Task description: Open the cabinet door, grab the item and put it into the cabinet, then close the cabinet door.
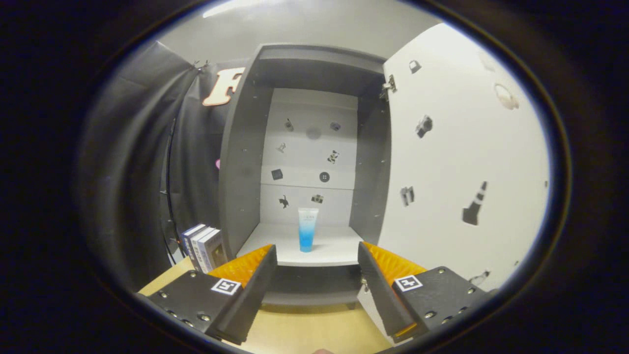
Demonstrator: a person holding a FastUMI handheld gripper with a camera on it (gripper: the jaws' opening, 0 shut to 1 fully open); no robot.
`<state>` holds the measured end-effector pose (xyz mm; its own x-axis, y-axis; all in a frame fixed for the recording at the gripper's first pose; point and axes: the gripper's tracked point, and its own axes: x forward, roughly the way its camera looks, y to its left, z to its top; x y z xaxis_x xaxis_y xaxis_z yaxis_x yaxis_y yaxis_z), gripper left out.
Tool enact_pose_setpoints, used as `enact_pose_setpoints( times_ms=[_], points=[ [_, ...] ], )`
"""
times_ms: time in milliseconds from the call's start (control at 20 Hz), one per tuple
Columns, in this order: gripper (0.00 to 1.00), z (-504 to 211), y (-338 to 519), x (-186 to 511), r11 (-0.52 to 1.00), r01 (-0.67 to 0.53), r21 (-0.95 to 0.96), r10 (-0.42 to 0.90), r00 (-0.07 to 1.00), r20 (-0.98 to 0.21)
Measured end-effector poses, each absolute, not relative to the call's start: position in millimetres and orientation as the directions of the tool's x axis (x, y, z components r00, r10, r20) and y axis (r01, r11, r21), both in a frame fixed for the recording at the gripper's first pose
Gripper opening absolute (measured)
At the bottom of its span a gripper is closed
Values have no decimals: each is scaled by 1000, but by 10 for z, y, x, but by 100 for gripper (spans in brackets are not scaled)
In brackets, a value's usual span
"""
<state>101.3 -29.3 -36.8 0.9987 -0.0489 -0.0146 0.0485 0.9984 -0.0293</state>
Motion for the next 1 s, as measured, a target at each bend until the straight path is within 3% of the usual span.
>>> enact_pose_setpoints(
  times_ms=[450,1000],
  points=[
    [96,-344,-980,-334,988,153,-18,-153,987,-43],
    [96,-323,-2520,-729,948,317,19,-316,947,-66]
  ],
)
